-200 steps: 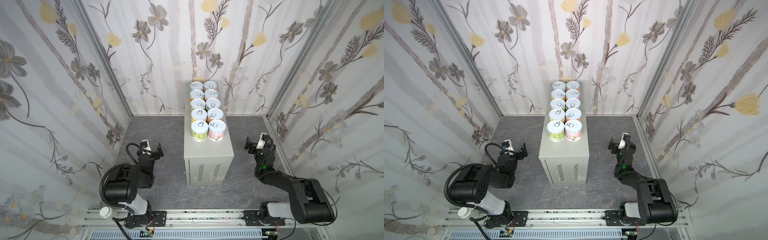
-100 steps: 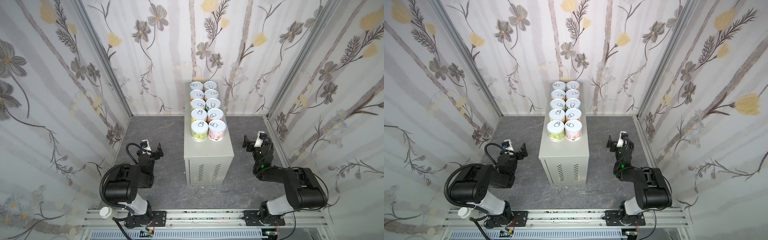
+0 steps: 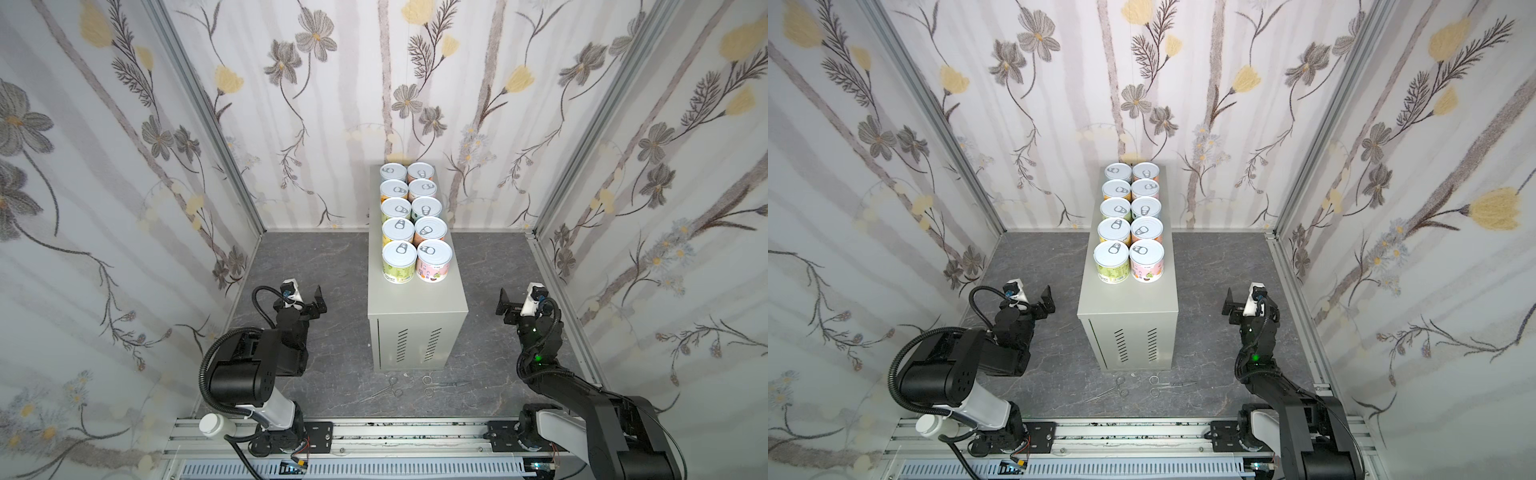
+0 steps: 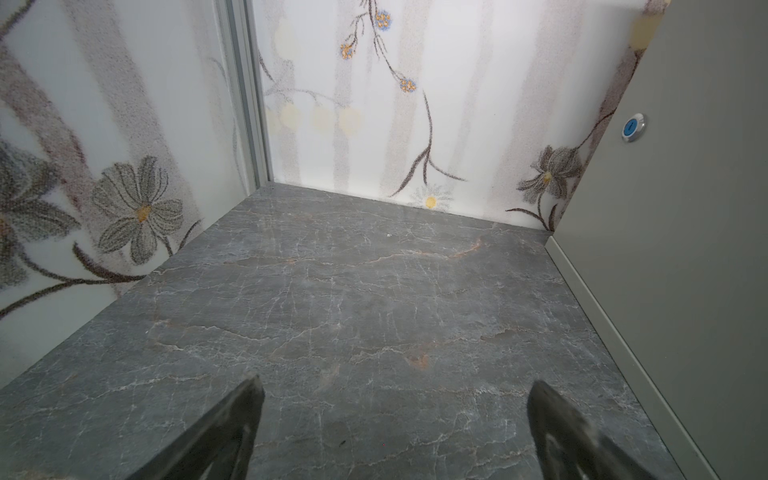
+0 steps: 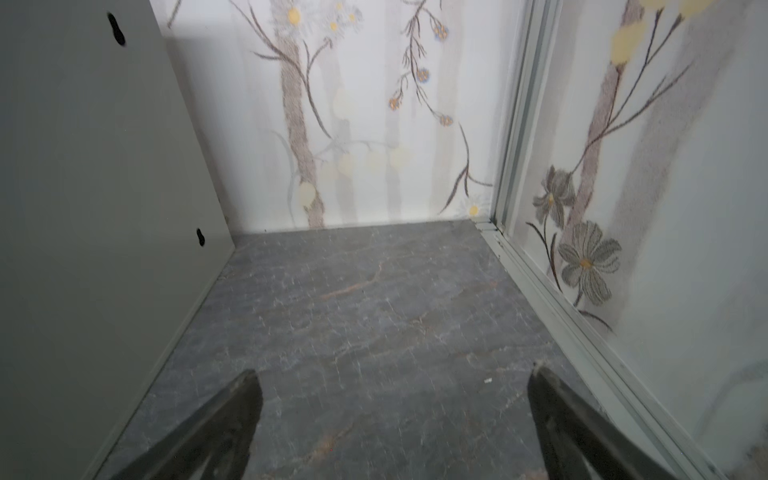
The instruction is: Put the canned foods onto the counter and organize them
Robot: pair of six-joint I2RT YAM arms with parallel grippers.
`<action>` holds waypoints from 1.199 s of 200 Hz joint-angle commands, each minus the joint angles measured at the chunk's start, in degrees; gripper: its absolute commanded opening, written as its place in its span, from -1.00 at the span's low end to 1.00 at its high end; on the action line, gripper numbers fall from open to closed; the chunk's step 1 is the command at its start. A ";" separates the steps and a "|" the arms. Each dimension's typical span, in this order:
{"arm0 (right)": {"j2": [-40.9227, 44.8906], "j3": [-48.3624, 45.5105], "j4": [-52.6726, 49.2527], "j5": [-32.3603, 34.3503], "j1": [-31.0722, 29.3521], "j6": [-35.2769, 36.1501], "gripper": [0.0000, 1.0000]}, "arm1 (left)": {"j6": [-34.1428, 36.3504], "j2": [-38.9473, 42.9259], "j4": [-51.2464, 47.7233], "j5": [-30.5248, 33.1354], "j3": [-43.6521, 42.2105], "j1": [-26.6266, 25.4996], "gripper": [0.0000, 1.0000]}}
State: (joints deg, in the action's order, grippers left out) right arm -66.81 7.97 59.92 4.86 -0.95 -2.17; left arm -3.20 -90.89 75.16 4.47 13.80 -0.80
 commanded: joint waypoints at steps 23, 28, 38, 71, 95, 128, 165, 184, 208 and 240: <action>-7.59 -0.06 10.95 -3.32 0.86 -0.24 0.99 | -0.05 0.10 0.80 0.19 0.34 -0.04 1.00; -8.70 -0.06 11.93 -3.80 0.88 -0.12 1.00 | -0.05 0.08 0.77 0.22 0.29 -0.04 1.00; -11.13 -0.18 14.53 -4.62 0.95 0.13 0.99 | -0.05 0.10 0.75 0.12 0.31 0.01 1.00; -20.04 -0.77 24.30 -4.34 0.95 -0.01 1.00 | 0.00 0.10 0.79 0.21 0.29 0.01 1.00; -18.39 1.84 16.53 -4.07 1.04 -0.16 1.00 | -0.05 0.10 0.74 0.19 0.32 0.01 1.00; -19.10 4.83 11.73 -3.34 0.95 -0.37 1.00 | -0.05 0.11 0.74 0.19 0.34 0.01 1.00; -19.77 3.91 14.59 -3.46 0.95 -0.22 0.99 | -0.05 0.09 0.73 0.20 0.34 0.00 1.00; -19.77 3.98 14.58 -3.46 0.95 -0.20 0.99 | 0.00 0.10 0.69 0.19 0.34 0.01 1.00; -19.77 3.90 14.52 -3.50 0.95 -0.20 0.99 | 0.00 0.10 0.75 0.19 0.34 0.01 1.00; -19.77 3.96 14.52 -3.46 0.95 -0.20 1.00 | -0.01 0.09 0.74 0.19 0.32 -0.02 1.00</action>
State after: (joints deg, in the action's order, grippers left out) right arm -86.54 11.92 73.03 1.28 0.03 -2.50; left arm -3.18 -90.89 75.16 4.47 13.82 -0.80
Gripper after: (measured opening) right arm 0.998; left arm 0.998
